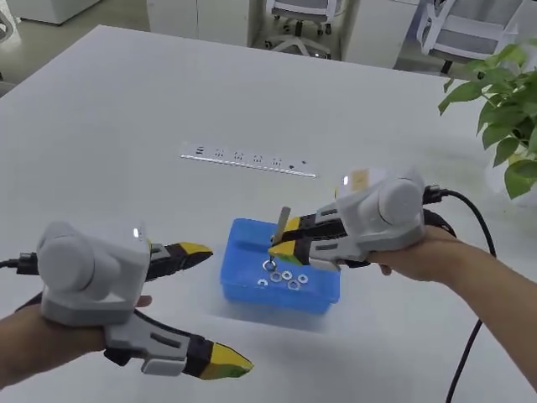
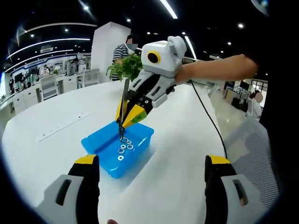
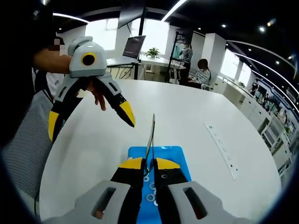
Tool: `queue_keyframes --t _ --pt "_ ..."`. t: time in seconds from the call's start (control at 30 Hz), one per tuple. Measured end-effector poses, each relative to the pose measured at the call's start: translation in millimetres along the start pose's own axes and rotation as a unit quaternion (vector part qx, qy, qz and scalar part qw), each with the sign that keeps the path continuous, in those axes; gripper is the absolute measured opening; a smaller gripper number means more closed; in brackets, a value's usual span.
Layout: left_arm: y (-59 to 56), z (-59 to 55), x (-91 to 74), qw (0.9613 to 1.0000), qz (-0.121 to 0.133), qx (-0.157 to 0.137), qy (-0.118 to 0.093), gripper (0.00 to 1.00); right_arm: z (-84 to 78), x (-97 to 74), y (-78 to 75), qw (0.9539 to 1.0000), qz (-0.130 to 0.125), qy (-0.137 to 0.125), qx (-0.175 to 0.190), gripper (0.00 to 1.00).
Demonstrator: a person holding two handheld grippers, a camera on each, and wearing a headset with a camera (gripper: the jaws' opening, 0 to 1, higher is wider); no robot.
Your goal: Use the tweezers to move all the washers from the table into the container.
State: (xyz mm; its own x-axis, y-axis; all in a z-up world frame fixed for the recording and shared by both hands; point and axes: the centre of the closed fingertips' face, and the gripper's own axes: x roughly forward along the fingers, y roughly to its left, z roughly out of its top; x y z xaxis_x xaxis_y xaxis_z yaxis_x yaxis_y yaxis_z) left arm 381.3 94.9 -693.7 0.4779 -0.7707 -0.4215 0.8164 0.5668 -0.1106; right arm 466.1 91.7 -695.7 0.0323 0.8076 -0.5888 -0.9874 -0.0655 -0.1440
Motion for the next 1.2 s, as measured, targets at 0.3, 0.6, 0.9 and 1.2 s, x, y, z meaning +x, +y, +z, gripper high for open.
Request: queue_keyframes --t 0.3,0.6,0.9,1.2 --pt "-1.6 -1.1 0.5 1.0 -0.001 -0.001 0.002 0.99 -12.7 13.6 -8.0 1.0 -0.007 0.002 0.002 0.08" --pt "2.3 2.3 0.7 1.0 0.0 -0.003 -0.003 0.99 -25.0 27.9 -10.2 0.9999 -0.005 0.006 0.006 0.08" --pt "12.4 9.4 4.2 1.0 0.002 0.001 -0.006 0.91 -35.5 39.0 -14.2 0.9999 -0.005 0.009 0.01 0.09" --pt "28.6 16.4 15.4 0.9998 0.001 0.018 -0.001 0.75 -45.7 44.1 -15.3 0.9998 -0.002 0.016 0.007 0.09"
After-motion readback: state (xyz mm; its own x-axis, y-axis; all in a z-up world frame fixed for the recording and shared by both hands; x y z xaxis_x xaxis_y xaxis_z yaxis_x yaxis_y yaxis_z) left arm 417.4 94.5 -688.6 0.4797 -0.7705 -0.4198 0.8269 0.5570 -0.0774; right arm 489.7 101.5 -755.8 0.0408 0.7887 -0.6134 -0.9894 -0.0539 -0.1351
